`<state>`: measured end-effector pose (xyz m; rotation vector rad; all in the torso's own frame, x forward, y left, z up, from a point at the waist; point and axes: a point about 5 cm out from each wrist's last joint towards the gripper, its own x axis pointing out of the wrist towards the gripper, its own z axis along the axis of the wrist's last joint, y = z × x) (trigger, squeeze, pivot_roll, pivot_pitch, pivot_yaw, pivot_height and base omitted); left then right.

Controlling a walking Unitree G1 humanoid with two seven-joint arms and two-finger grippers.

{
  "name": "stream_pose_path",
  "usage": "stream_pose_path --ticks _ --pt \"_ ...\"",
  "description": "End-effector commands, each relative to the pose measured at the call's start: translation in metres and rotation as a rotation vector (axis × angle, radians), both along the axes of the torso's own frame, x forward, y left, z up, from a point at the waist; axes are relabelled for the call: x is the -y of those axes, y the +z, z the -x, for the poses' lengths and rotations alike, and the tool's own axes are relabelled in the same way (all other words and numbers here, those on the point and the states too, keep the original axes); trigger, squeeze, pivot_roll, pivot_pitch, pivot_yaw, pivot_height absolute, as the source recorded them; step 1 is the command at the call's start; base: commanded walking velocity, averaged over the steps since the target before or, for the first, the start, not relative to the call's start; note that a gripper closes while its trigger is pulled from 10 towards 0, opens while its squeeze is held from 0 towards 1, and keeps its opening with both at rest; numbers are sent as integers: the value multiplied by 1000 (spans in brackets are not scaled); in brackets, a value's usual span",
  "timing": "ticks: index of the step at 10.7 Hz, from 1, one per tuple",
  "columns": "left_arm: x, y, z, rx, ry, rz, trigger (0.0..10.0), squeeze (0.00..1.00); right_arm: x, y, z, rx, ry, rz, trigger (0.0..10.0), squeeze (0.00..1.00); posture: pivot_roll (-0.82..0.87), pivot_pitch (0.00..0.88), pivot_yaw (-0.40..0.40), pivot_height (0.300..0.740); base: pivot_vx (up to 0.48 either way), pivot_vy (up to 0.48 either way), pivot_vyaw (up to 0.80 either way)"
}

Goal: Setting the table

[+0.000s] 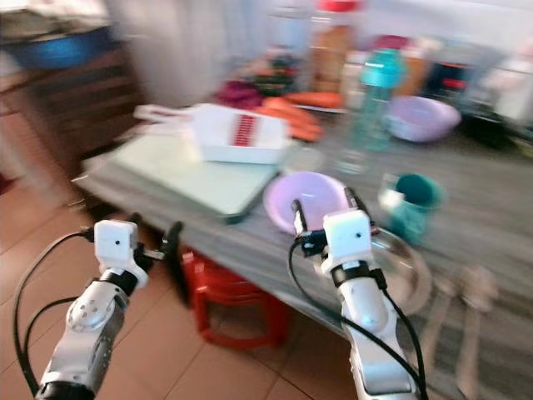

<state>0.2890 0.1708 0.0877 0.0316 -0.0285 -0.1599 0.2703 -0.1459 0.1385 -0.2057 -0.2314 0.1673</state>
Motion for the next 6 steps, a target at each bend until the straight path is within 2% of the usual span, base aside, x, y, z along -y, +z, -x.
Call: stream_pose_path --ticks 1,6 --pt "-1 4 -4 19 14 -22 10000 0 0 5 1 24 6 -5 10000 0 31 0 65 740 0 0 800" --pt "-7 1 -8 42 139 -103 10000 0 -6 1 1 9 40 -17 10000 0 37 0 66 740 0 0 800"
